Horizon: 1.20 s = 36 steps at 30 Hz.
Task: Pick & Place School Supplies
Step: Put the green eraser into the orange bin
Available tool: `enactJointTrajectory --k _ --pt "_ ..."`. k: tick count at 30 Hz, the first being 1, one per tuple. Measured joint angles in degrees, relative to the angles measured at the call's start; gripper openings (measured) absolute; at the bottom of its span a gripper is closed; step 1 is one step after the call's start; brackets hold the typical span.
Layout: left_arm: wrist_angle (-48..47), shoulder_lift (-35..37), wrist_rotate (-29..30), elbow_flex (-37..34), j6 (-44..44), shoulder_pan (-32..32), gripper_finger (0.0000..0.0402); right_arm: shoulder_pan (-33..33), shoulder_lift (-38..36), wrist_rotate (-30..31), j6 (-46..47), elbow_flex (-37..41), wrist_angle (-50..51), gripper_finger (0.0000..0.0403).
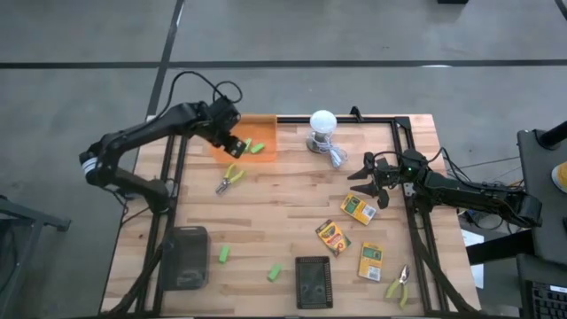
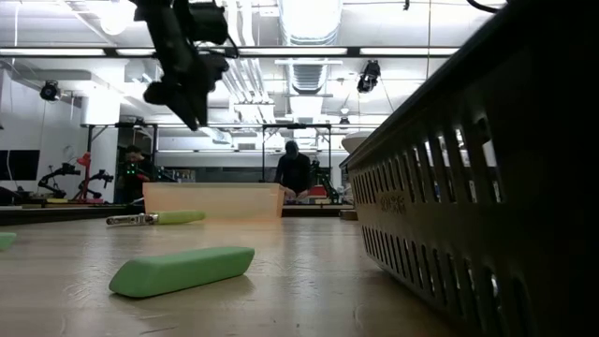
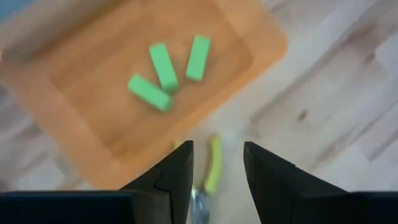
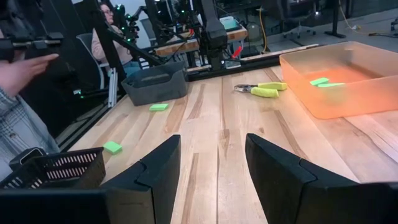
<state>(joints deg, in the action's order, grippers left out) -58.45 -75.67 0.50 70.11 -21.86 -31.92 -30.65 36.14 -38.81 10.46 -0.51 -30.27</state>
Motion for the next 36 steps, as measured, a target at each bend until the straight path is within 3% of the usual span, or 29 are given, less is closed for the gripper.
enactJointTrajectory --k 9,18,23,36 --pt "-9.8 3.7 4.1 0.0 -18.7 15.5 0.0145 0.0 0.0 0.0 0.0 0.0 0.0 0.0178" --pt "-10.6 2.7 12.3 0.0 -48.1 38.7 0.0145 0.0 0.0 0.0 0.0 0.0 0.0 0.0178" --pt "-10.6 0.9 14.1 -0.1 -61.0 48.1 0.0145 0.0 0.0 0.0 0.0 0.0 0.0 0.0178" --pt "-9.4 -4.1 13.9 -0.1 -73.8 63.8 0.0145 0.0 0.0 0.0 0.0 0.0 0.0 0.0178"
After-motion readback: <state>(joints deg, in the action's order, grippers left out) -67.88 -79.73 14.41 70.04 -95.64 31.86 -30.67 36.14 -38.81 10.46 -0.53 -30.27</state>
